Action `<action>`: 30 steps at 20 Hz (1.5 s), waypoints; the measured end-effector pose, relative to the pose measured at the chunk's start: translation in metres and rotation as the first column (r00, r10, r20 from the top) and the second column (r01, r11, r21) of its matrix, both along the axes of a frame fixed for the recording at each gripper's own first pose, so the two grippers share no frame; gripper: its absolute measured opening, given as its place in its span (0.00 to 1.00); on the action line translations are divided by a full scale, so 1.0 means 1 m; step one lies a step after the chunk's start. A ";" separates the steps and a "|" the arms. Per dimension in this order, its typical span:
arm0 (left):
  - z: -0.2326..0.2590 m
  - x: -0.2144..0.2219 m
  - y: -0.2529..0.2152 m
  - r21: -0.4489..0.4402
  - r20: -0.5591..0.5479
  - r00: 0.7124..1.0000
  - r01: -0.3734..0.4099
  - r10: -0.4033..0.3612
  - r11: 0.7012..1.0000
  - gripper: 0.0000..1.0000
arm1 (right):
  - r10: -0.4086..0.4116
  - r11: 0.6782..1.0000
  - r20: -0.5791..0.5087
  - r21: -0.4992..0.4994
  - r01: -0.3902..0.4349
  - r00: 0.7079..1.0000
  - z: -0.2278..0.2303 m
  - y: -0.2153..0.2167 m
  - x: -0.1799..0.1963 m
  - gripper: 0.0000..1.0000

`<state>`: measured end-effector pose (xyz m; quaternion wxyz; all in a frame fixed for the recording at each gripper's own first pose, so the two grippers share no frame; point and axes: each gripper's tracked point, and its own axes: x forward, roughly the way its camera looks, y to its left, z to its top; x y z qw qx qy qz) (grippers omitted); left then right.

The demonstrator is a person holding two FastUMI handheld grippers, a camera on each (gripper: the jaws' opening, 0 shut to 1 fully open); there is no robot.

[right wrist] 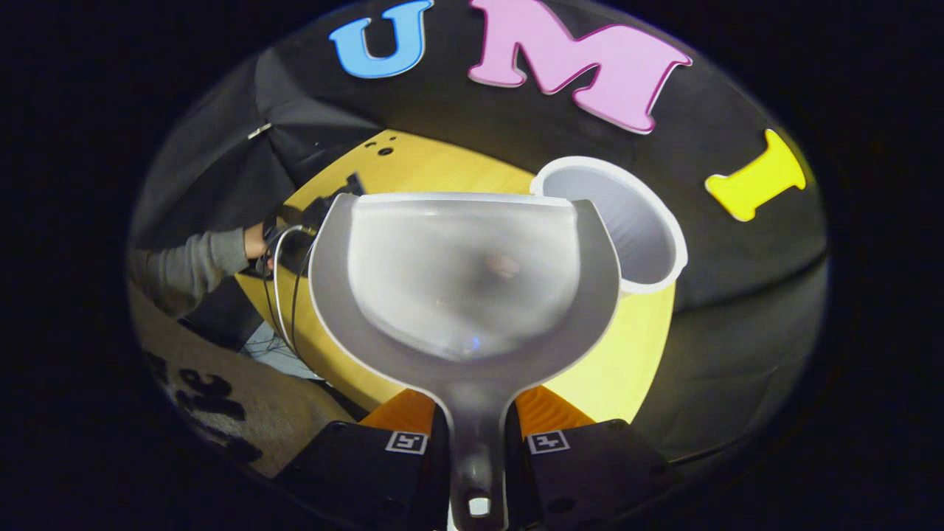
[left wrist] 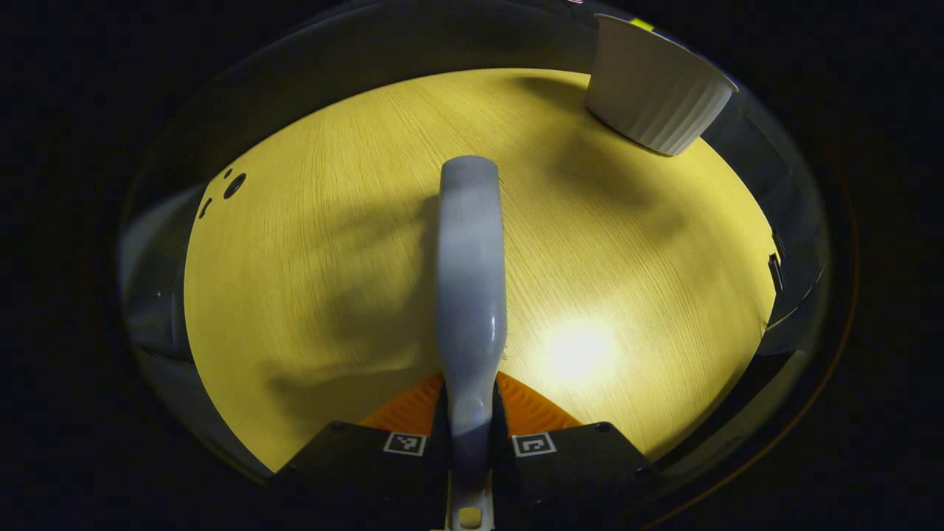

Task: Pick up the small broom and dustpan from the desktop, sweep the trash into the dustpan with the broom, and then empty the trash into the garbage bin.

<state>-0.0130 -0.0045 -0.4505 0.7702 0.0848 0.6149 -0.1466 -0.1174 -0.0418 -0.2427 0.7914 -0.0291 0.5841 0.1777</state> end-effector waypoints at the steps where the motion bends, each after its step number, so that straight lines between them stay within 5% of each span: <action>1: 0.000 0.000 0.000 0.002 -0.003 1.000 0.002 -0.002 1.000 0.25 | 0.015 1.000 -0.010 0.004 -0.015 1.000 -0.012 0.009 -0.008 0.34; 7: 0.000 0.001 0.001 0.013 -0.013 1.000 0.009 -0.009 1.000 0.28 | 0.032 0.999 -0.081 -0.015 -0.034 0.996 -0.095 0.044 -0.040 0.34; 13: 0.001 0.001 0.001 0.019 -0.021 1.000 0.006 -0.005 1.000 0.28 | -0.037 0.999 -0.119 -0.026 0.034 0.992 -0.168 0.074 -0.040 0.34; 25: -0.001 0.000 0.005 0.039 -0.035 0.999 0.003 -0.002 0.999 0.30 | -0.074 0.997 -0.145 -0.045 0.068 0.987 -0.207 0.085 -0.032 0.36; 28: 0.001 0.002 0.010 0.075 -0.026 1.000 -0.002 0.003 0.997 0.39 | -0.091 0.996 -0.143 -0.014 0.090 0.986 -0.205 0.089 -0.033 0.39; 30: 0.002 0.001 0.013 0.097 -0.022 1.000 -0.006 0.008 0.995 0.53 | -0.117 0.993 -0.144 0.008 0.120 0.983 -0.200 0.090 -0.029 0.41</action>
